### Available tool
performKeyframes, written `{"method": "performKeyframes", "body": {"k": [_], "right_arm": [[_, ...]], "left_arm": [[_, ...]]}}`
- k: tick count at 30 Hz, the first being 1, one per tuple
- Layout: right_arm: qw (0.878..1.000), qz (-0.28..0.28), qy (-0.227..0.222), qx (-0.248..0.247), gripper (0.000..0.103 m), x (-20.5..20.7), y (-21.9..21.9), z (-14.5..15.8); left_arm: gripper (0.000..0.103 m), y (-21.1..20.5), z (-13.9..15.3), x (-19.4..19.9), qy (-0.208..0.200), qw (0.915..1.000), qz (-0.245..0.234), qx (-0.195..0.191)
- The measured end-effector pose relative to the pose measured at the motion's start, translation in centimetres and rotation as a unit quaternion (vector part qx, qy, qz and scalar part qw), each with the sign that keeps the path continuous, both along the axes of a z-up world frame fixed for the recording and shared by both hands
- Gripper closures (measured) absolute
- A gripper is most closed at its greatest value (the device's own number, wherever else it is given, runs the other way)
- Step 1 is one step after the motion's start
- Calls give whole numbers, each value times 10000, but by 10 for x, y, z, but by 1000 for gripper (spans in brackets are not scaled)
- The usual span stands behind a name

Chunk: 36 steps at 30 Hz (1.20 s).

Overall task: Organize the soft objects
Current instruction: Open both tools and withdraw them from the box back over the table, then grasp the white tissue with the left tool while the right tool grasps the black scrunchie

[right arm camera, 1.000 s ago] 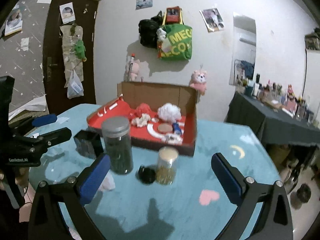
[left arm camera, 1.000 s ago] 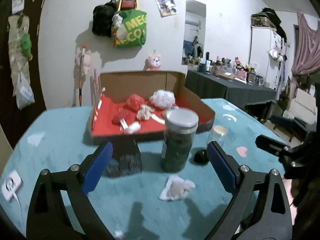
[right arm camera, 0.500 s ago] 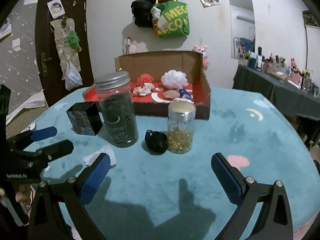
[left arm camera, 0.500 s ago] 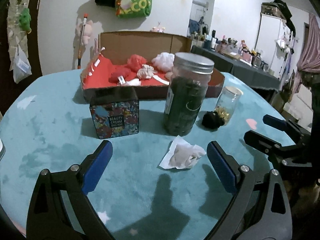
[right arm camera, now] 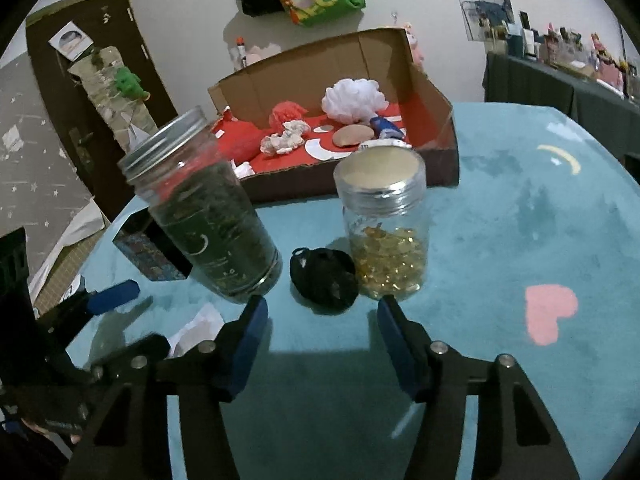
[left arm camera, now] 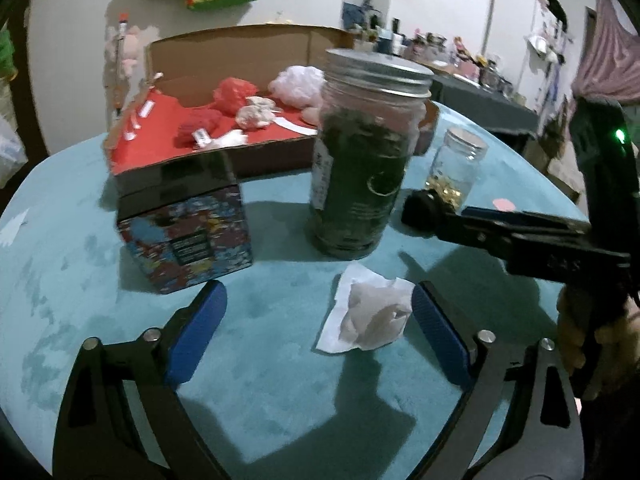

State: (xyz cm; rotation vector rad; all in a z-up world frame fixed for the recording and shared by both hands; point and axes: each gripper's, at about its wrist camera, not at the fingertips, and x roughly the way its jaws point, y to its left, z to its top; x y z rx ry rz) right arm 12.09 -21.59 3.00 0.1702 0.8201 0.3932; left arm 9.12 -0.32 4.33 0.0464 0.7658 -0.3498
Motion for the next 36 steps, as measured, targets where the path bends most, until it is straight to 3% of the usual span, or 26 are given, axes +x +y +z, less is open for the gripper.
{"method": "performKeyframes", "body": {"k": [8, 12, 14, 18, 27, 33, 35, 36], "right_arm": [[9998, -61, 205, 19, 59, 10, 4, -6], [9996, -100, 272, -12, 74, 13, 4, -9], [9998, -53, 213, 7, 85, 11, 5, -7], [9999, 122, 47, 13, 92, 4, 8, -3], [9985, 471, -257, -80, 94, -27, 8, 14], [9968, 642, -195, -432, 93, -46, 12, 2], [9952, 688, -269, -640, 89, -51, 16, -3], [9949, 684, -287, -678, 85, -53, 17, -4]], "left_arm": [[27, -15, -9, 11, 195, 9988, -425, 154], [64, -18, -14, 13, 367, 9970, -680, 62], [75, -19, -14, 12, 430, 9955, -834, -100], [82, -21, -12, 10, 455, 9947, -899, -225], [83, -14, -4, -4, 241, 9981, -556, -110], [82, -8, -9, -11, 164, 9992, -355, -15], [78, -7, -11, -15, 63, 9996, -275, -45], [70, -7, -12, -17, 57, 9997, -248, -61]]}}
